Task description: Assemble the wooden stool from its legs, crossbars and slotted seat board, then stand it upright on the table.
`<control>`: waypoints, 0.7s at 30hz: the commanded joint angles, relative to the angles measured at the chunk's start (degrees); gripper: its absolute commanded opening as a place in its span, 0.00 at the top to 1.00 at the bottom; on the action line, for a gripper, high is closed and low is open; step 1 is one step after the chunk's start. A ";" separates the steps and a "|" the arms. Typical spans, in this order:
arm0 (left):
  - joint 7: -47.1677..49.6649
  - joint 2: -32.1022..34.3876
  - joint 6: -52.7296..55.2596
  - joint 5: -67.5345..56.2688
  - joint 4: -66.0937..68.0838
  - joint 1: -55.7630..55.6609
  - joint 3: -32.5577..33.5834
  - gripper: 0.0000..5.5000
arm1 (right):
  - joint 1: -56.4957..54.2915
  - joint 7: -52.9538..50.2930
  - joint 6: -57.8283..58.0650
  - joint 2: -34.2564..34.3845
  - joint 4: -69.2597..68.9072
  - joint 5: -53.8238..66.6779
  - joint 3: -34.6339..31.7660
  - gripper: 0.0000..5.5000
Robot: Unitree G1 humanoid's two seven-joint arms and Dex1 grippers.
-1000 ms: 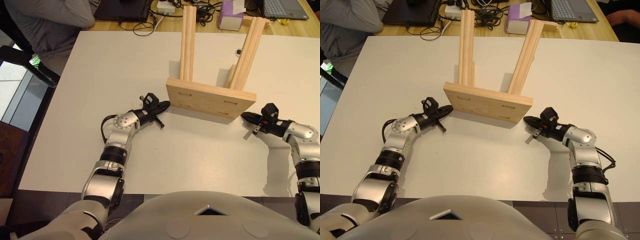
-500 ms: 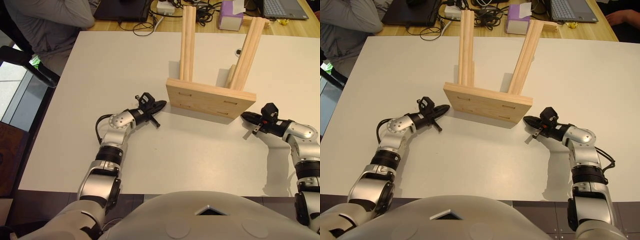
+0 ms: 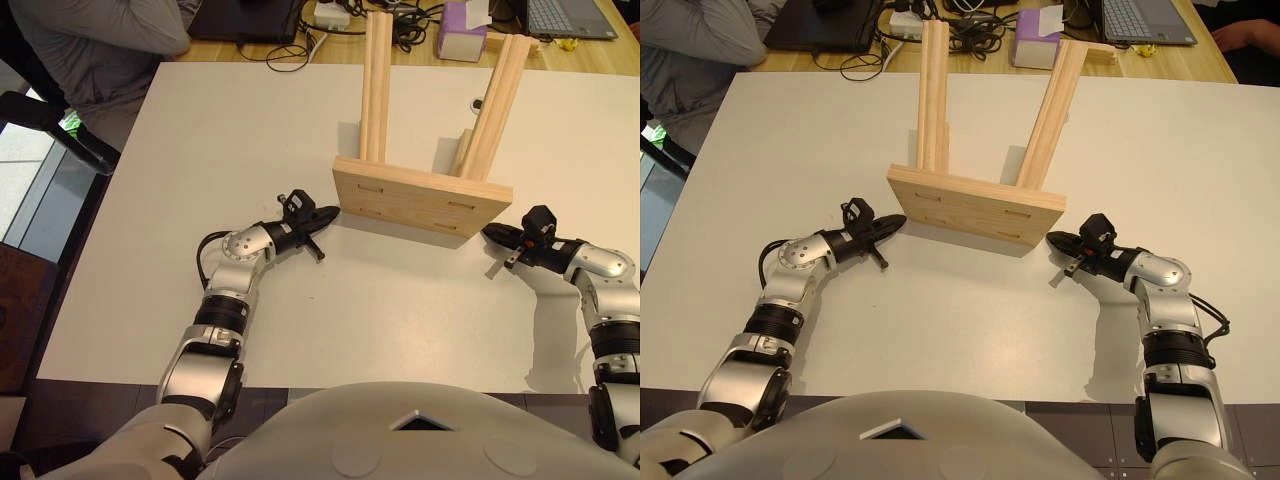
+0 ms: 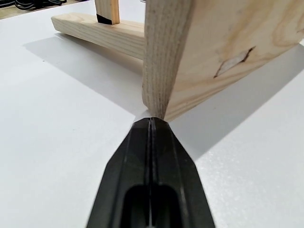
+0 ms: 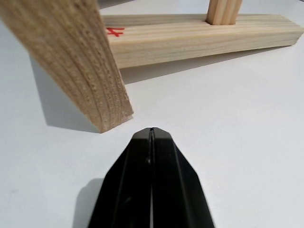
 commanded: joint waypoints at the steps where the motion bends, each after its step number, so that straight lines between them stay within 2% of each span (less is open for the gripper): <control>1: 1.29 0.25 1.78 2.37 3.49 1.59 -0.76 1.00 | -0.38 0.05 0.31 0.24 -0.05 -0.13 0.09 1.00; 21: -0.69 -1.82 2.74 1.33 0.74 2.30 -1.50 1.00 | -1.24 -0.04 0.11 0.59 0.64 -0.43 0.49 1.00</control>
